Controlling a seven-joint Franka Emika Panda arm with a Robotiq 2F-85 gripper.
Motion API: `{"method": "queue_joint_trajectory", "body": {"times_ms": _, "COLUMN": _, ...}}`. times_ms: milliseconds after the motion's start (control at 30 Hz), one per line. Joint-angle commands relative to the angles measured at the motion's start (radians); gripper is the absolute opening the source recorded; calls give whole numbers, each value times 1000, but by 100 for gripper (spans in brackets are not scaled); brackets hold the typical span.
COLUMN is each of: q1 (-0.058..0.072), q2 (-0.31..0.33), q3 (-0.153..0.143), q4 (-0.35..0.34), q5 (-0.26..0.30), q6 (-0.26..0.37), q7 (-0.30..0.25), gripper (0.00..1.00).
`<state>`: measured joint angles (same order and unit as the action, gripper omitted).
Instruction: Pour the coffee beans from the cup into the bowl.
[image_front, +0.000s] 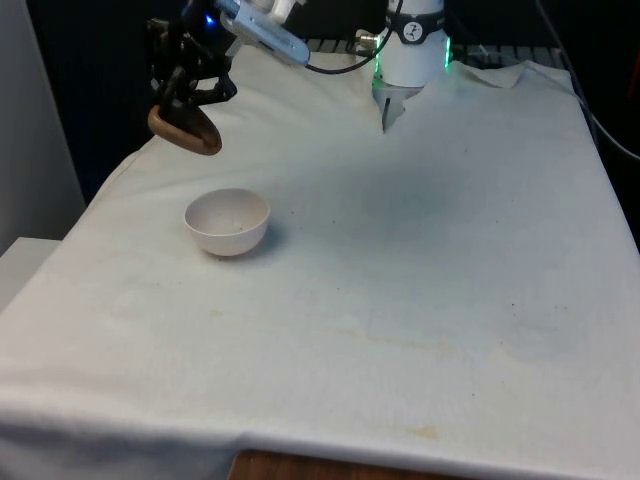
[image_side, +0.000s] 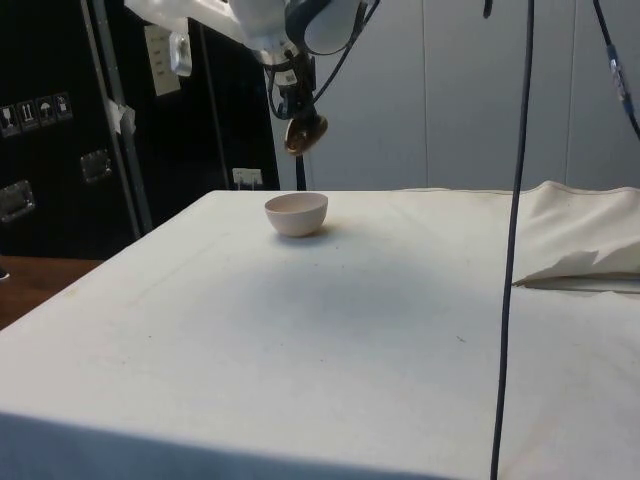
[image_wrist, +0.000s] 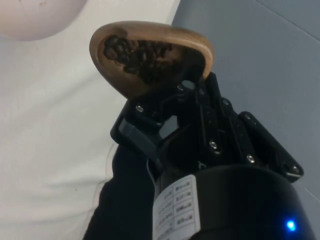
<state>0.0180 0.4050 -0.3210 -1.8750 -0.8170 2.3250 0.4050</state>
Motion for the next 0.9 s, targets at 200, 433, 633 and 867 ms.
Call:
{"method": "queue_joint_trajectory", "body": {"times_ms": 200, "q1": 13, "q2": 1, "q3": 15, "q4": 9, "q5": -40, "q6": -56, "q7": 21, "gripper": 0}}
{"method": "queue_joint_trajectory", "body": {"times_ms": 433, "q1": 9, "q2": 1, "q3": 20, "q4": 9, "q5": -36, "q6": -60, "q7": 21, "gripper": 0}}
{"method": "queue_joint_trajectory", "body": {"times_ms": 633, "q1": 9, "q2": 7, "q3": 21, "q4": 13, "q5": -35, "q6": -59, "q7": 24, "gripper": 0}}
{"method": "queue_joint_trajectory", "body": {"times_ms": 867, "q1": 15, "q2": 27, "q3": 23, "q4": 27, "q5": -43, "q6": -62, "q7": 42, "gripper": 0}}
